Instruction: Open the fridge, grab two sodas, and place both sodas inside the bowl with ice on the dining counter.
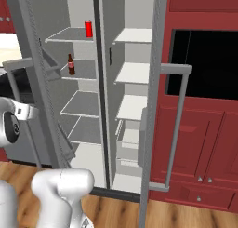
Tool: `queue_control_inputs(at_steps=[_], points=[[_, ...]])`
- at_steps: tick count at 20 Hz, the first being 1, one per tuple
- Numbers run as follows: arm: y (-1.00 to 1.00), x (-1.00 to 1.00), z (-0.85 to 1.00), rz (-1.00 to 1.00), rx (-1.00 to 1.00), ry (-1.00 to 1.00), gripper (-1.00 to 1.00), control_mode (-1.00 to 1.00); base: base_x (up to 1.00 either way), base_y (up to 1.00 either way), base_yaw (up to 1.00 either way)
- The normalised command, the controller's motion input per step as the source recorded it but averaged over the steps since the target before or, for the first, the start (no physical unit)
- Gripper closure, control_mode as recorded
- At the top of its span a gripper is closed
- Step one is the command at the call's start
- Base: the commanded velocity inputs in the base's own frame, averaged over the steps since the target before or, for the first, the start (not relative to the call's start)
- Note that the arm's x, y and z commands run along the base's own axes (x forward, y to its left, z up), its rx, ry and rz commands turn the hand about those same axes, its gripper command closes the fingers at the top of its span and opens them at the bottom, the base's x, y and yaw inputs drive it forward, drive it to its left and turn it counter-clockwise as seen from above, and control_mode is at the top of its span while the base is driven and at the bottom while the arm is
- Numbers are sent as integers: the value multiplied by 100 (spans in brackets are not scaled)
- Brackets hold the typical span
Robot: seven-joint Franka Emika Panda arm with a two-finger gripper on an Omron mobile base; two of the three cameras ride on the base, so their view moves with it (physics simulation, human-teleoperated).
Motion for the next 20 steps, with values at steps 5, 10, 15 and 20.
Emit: queue_control_inputs(at_steps=[5, 10, 15, 20], points=[[-84, -99, 18, 9, 28, -9, -100, -100, 0, 0, 0], [-100, -75, 14, 9, 35, -3, -100, -100, 0, 0, 0], [-100, -26, -4, 10, 36, 0, -100, -100, 0, 0, 0], [-68, 34, -30, 6, 32, 0, -100, -100, 0, 0, 0]])
